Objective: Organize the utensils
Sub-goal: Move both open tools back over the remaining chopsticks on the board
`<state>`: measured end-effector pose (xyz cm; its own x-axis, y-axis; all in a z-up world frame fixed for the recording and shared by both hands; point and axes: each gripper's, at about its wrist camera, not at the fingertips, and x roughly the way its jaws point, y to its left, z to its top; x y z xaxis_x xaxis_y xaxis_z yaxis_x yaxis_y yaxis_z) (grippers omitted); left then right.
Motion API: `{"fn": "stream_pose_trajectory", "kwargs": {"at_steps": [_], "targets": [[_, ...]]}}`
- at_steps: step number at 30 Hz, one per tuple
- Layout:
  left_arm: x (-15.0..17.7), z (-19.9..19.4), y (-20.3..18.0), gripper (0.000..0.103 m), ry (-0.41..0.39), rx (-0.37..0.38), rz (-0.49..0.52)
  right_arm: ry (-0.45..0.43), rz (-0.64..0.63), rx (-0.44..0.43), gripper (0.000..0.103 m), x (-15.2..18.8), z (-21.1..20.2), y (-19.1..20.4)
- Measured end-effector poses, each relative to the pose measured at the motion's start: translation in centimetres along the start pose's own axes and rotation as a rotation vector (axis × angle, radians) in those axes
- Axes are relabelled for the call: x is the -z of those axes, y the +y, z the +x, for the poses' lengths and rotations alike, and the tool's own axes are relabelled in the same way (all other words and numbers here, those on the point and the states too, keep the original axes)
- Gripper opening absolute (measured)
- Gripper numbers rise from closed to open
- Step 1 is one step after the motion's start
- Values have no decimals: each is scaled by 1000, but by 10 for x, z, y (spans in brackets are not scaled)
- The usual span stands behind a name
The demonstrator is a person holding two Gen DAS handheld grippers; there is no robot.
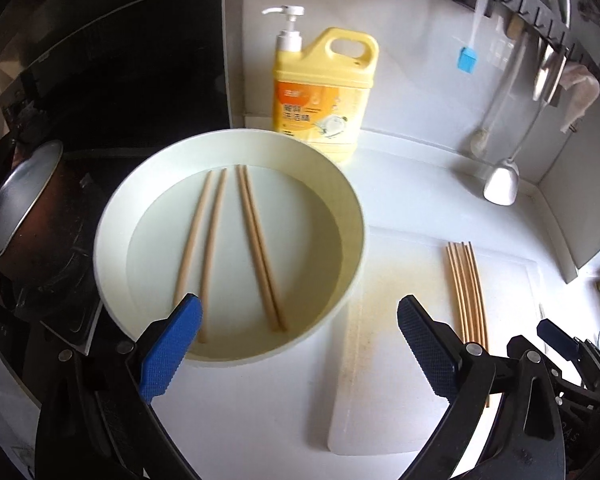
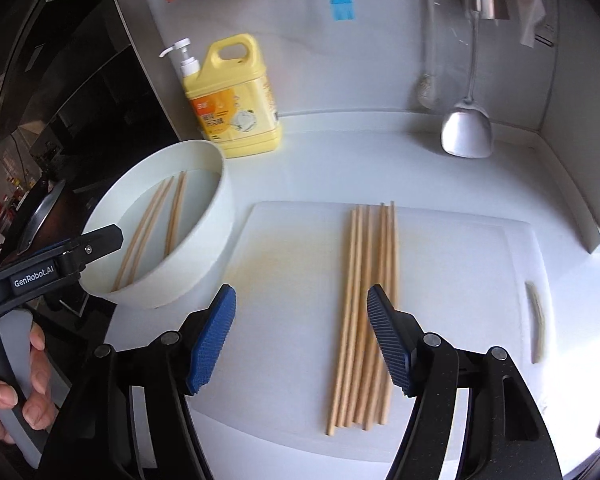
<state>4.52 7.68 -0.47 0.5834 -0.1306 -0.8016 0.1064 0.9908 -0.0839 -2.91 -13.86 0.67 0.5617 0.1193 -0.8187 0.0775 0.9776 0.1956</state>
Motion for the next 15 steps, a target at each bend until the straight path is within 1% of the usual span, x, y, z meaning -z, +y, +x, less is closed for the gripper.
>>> {"fn": "stream_pose_trajectory", "kwargs": {"at_steps": [4, 8, 12, 15], "targets": [[5, 1, -35, 96, 4, 38, 50, 6, 36, 55, 65, 9, -5, -35], [14, 4, -63, 96, 18, 56, 84, 24, 33, 94, 65, 17, -1, -57], [23, 13, -80, 96, 39, 66, 81, 40, 24, 105, 65, 24, 10, -73], [30, 21, -89, 96, 52, 53, 80, 61, 16, 95, 65, 29, 22, -79]]}}
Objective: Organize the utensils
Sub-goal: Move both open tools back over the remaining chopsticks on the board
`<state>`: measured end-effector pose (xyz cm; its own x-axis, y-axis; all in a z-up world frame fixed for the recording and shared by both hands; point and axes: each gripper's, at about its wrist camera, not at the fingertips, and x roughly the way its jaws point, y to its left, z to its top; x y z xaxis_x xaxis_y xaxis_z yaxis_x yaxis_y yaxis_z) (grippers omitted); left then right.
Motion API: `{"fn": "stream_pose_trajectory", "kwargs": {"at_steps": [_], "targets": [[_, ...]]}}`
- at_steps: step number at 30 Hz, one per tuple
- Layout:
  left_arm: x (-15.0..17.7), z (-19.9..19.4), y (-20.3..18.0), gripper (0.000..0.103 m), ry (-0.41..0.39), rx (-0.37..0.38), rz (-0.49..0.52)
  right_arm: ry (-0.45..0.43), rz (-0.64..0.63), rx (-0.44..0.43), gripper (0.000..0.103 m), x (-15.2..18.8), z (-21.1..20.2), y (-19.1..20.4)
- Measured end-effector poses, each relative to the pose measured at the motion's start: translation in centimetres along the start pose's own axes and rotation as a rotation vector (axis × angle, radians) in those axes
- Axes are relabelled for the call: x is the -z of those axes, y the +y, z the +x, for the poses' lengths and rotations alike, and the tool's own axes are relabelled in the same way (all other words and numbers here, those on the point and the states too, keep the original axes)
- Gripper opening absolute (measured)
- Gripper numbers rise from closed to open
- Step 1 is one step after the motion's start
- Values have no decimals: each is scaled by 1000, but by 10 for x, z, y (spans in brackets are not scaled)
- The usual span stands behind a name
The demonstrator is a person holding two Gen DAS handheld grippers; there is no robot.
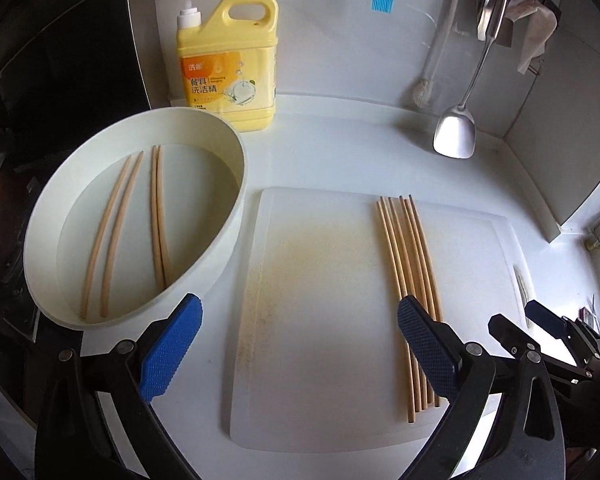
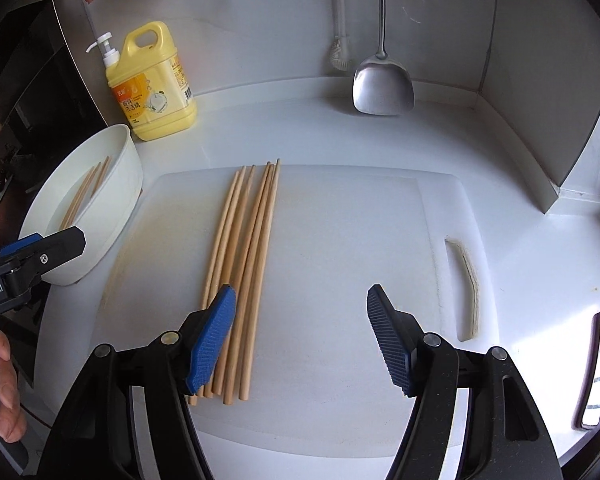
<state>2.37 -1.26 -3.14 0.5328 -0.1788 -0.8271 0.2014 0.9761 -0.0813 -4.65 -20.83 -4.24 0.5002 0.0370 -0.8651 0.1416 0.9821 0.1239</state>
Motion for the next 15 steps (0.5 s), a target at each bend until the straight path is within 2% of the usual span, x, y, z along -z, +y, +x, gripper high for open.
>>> {"fn": "stream_pose_trajectory", "kwargs": {"at_steps": [7, 15], "targets": [[9, 14, -8, 96, 8, -29, -20, 13, -45, -22, 65, 2, 25, 2], [10, 29, -16, 96, 22, -61, 0, 20, -51, -21, 65, 2, 43, 5]]}}
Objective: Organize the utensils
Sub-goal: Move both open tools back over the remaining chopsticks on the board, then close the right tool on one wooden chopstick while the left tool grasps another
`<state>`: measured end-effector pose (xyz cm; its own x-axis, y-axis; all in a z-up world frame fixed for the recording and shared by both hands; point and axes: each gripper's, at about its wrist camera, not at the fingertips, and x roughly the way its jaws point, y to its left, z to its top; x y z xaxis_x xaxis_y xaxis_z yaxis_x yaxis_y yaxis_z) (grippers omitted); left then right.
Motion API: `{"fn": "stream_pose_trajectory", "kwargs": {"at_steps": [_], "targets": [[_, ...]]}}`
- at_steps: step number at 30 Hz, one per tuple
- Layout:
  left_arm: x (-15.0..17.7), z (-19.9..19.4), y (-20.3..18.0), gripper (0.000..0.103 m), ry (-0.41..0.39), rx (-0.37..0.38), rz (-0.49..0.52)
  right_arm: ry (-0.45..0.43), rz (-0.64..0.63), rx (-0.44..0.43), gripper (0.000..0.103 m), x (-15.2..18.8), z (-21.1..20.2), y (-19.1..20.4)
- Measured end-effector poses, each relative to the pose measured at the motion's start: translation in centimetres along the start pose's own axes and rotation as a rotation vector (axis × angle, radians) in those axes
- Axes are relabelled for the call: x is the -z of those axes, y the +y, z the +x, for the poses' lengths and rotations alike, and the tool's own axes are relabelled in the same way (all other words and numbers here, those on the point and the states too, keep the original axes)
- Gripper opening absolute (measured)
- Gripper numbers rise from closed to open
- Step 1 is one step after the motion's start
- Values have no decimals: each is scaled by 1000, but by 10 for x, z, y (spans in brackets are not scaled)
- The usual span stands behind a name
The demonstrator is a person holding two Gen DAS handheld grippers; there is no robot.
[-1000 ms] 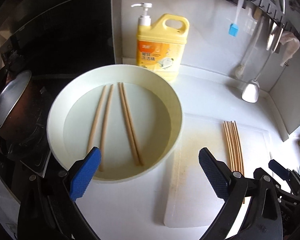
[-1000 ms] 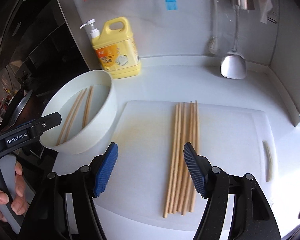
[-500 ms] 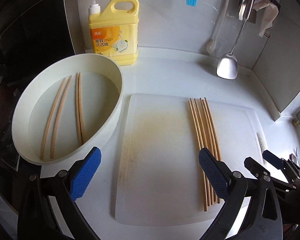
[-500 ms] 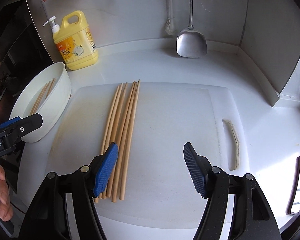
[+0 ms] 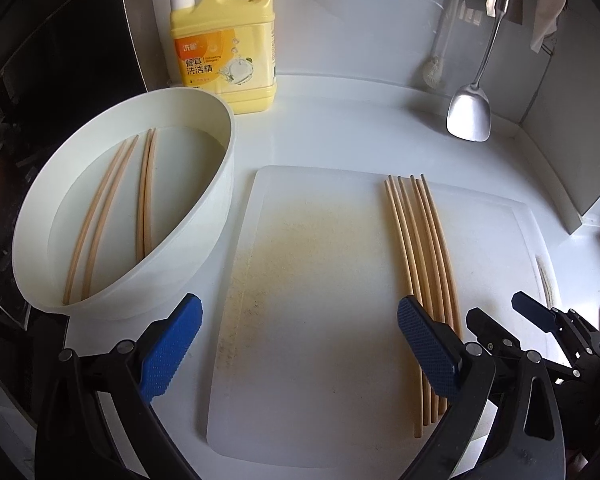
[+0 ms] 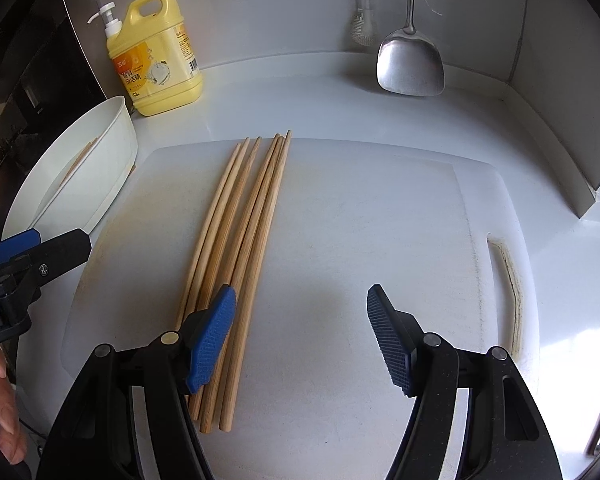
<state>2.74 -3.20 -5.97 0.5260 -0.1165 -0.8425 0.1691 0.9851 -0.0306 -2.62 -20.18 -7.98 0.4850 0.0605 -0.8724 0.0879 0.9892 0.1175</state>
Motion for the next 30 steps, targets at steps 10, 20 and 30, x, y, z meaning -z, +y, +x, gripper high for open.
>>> {"fn": "stream_pose_trajectory", "kwargs": {"at_steps": [10, 20, 30], "targets": [[0, 9, 0, 96, 23, 10, -6, 4, -24, 29, 65, 1, 9, 1], [0, 11, -1, 96, 28, 6, -1, -18, -69, 58, 65, 0, 13, 5], [4, 17, -8, 96, 40, 12, 5, -52, -105, 58, 43, -1, 13, 3]]}}
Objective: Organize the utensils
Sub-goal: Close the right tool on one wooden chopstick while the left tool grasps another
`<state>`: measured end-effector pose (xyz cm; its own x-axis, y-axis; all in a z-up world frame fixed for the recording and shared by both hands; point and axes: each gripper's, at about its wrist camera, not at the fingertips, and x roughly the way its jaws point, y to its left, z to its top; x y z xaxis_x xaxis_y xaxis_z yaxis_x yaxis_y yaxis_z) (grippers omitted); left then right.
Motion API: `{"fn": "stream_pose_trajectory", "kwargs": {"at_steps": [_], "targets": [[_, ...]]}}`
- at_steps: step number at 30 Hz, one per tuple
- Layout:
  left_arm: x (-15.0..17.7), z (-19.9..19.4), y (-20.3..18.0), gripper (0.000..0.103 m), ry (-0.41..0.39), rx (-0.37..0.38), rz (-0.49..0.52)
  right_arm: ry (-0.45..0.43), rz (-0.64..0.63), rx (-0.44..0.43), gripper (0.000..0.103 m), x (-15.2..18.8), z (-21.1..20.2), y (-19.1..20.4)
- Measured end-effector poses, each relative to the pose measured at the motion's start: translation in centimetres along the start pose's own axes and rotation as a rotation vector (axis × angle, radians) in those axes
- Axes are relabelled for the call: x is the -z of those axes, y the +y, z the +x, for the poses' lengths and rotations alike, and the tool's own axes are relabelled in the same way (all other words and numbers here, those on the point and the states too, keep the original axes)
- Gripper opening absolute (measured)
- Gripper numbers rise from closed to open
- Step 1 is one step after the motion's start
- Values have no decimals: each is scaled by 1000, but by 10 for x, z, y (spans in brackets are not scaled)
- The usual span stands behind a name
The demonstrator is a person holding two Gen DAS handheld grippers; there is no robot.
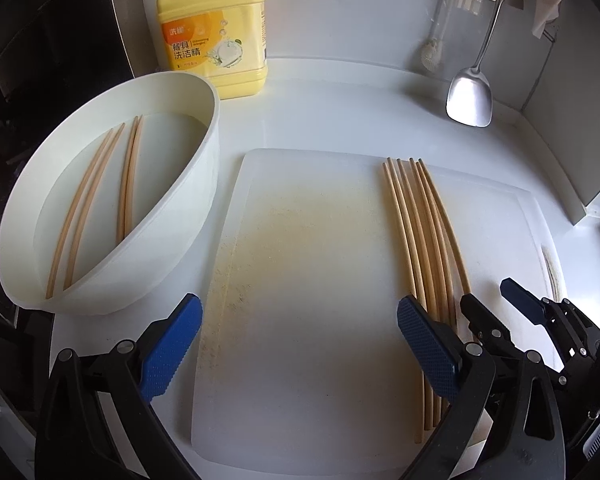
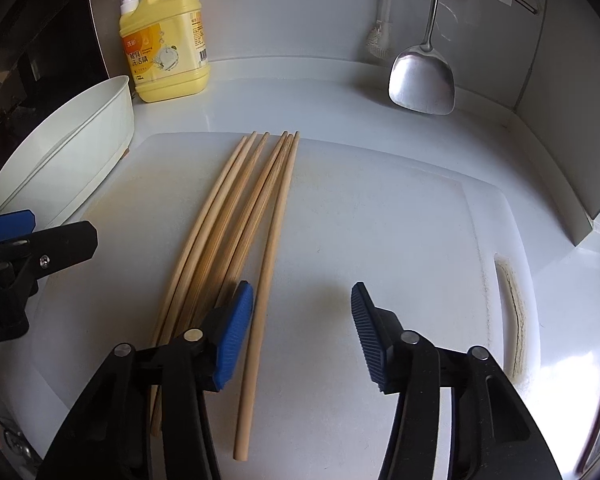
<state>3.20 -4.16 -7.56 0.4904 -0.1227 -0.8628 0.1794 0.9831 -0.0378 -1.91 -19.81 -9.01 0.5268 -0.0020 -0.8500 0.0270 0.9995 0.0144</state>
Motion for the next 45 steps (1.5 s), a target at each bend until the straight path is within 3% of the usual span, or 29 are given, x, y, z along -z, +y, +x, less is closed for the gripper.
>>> {"fn": "stream_pose_trajectory", "kwargs": {"at_steps": [3, 22, 34, 38, 43, 45], "targets": [[0, 4, -5, 96, 4, 9, 11, -2, 6, 1, 37, -1, -1, -7], [9, 33, -37, 98, 47, -1, 91, -11, 64, -6, 37, 5, -4, -37], [15, 37, -26, 98, 52, 23, 45, -16, 59, 0, 37, 4, -4, -34], [15, 40, -38, 98, 37, -16, 81, -14, 52, 2, 37, 2, -3, -34], [9, 46, -36, 97, 36, -3, 48, -9, 30, 11, 38, -3, 2, -34], [7, 45, -41, 93, 26, -16, 74, -4, 20, 12, 39, -5, 3, -33]]}}
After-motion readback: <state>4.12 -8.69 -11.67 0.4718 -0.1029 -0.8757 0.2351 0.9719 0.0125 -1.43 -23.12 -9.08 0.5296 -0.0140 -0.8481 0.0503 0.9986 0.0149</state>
